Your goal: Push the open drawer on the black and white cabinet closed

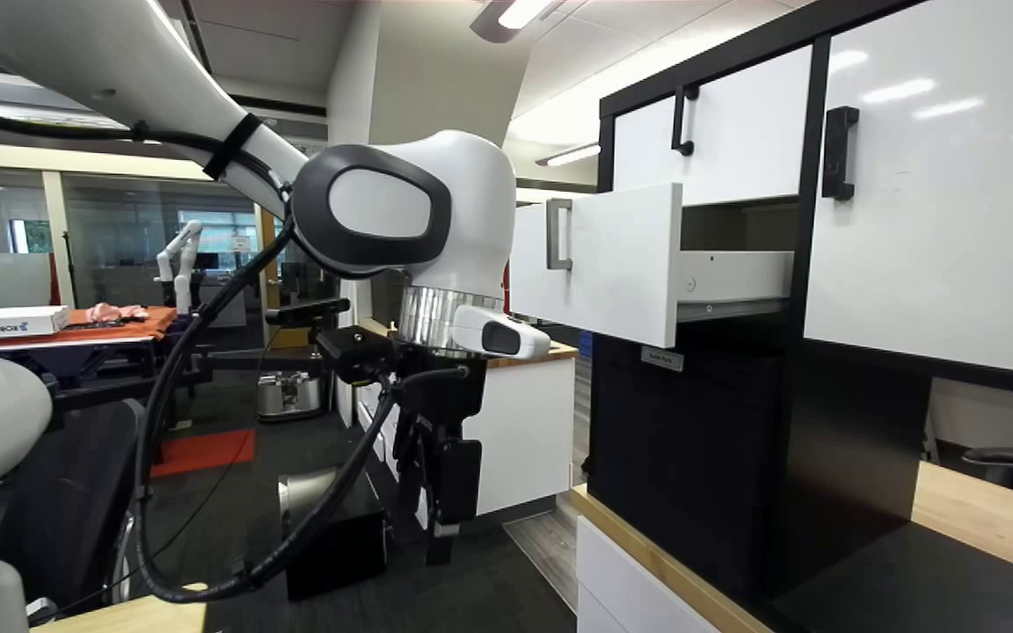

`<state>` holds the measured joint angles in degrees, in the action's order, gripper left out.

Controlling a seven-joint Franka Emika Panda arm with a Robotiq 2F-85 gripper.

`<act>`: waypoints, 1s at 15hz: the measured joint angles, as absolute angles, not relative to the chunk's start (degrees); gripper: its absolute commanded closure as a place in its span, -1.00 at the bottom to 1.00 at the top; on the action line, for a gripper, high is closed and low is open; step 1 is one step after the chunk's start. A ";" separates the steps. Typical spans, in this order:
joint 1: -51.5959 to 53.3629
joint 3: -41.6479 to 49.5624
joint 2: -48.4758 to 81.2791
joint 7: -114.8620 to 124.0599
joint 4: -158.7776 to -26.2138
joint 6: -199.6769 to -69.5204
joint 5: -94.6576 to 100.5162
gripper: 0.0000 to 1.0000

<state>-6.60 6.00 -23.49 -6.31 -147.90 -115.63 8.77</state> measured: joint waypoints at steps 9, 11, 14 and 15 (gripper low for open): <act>-6.24 4.22 -24.29 -6.05 -146.09 -115.63 8.70 -1.00; -6.10 3.61 -25.06 -5.60 -145.08 -115.62 8.53 -1.00; -5.91 2.61 -26.46 -4.52 -143.50 -115.60 8.19 -1.00; -5.80 2.22 -26.91 -3.93 -142.92 -115.60 7.93 -1.00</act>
<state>-5.80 2.22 -26.91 -3.93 -142.92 -115.60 7.93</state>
